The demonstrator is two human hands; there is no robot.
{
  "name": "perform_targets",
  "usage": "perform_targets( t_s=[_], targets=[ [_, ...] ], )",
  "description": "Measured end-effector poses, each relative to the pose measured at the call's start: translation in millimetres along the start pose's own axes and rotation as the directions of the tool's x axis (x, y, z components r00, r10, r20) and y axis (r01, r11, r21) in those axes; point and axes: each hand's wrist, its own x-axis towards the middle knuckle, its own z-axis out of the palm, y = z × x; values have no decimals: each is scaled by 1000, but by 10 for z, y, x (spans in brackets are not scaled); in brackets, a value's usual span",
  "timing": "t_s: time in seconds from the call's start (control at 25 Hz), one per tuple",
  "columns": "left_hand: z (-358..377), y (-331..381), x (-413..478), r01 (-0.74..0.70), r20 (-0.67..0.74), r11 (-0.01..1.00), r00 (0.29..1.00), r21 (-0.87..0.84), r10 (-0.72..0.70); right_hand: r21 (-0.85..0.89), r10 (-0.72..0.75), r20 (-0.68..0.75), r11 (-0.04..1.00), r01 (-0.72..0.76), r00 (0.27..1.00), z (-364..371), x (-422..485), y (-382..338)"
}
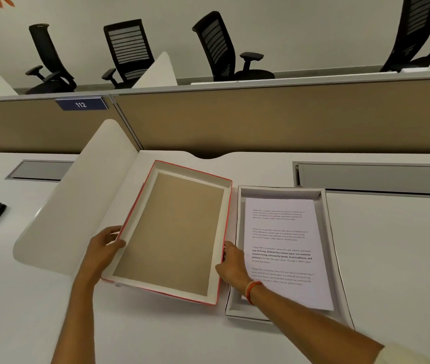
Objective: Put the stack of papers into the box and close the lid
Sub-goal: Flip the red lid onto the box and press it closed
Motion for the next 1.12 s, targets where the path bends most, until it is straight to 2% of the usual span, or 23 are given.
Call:
perform_targets(
  t_s=[0.12,0.2,0.32,0.44,0.56,0.76,0.96,1.04,1.12],
  targets=[
    [-25,259,-193,-87,-78,996,993,23,89,75,-4,34,997,2,999,-34,11,10],
    [-41,396,-314,-108,-104,994,988,22,110,128,-27,1,991,26,1000,-156,-45,-134],
    [-31,602,-498,-144,-131,987,980,68,151,293,-84,-25,952,88,996,-427,-157,-527],
    [43,791,-660,-181,-160,976,967,124,200,443,-196,81,885,141,977,-637,-253,-1082],
    [186,934,-846,-195,-206,966,952,169,228,589,-259,159,799,119,953,-724,-279,-1598],
    [479,1162,-1169,-208,-242,927,926,311,289,658,-282,149,744,117,948,-931,-341,-2035],
    [644,1332,-1383,-215,-233,881,913,421,334,615,-216,124,783,96,968,-1118,-349,-2060],
    [687,1339,-1417,-220,-190,889,930,402,316,595,-192,132,800,77,972,-1163,-380,-1991],
    [700,1346,-1411,-234,-130,934,952,271,276,599,-196,151,798,68,969,-1214,-406,-1914]
  ],
)
